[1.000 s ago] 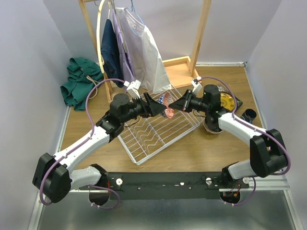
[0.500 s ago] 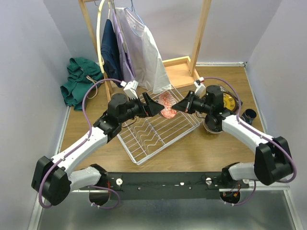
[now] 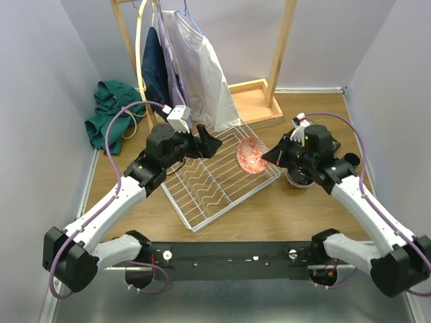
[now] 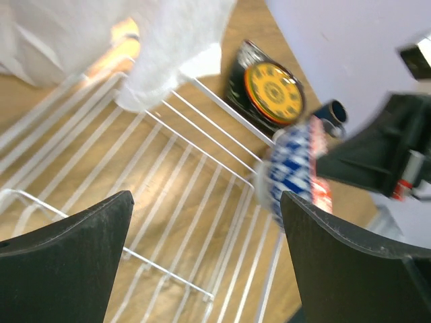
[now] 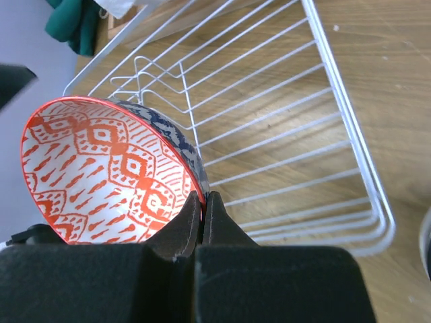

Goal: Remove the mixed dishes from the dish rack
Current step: Pick up the bowl from the dish rack, then place the bowl at the center of the board.

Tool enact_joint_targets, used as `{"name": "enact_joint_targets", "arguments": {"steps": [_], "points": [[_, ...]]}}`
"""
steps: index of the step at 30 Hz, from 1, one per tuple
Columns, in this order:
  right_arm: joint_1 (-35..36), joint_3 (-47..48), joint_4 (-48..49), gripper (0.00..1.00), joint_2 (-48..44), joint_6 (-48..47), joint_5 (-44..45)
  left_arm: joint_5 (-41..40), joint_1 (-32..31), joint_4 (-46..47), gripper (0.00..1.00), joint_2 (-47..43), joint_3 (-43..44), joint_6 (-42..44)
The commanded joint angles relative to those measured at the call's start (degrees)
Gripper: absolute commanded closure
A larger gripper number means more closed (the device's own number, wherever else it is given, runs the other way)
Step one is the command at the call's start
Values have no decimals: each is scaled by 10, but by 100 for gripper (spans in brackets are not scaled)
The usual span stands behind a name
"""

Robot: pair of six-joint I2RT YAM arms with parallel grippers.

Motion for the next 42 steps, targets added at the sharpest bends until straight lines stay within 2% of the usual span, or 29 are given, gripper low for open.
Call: {"name": "enact_joint_targets", "arguments": {"steps": [1, 6, 10, 16, 20, 26, 30, 42], "points": [[-3, 29, -147, 99, -69, -15, 71, -88, 6, -31, 1, -17, 43, 81], [-3, 30, -269, 99, -147, 21, 152, -144, 7, -28, 1, -14, 57, 110], [-3, 18, -353, 99, -206, 85, 178, -152, 8, -21, 1, -1, 70, 129], [-3, -28, -431, 99, -283, 150, 203, -147, 8, -15, 1, 19, 83, 137], [-4, -48, -456, 99, -299, 180, 230, -148, 9, -22, 1, 25, 90, 140], [-3, -57, -467, 99, -301, 212, 270, -163, 9, -36, 1, 23, 101, 153], [-3, -59, -477, 91, -288, 234, 280, -180, 9, -43, 1, 16, 104, 160], [-3, -99, -440, 99, -199, 257, 280, -219, 9, -53, 1, -6, 101, 191]]}}
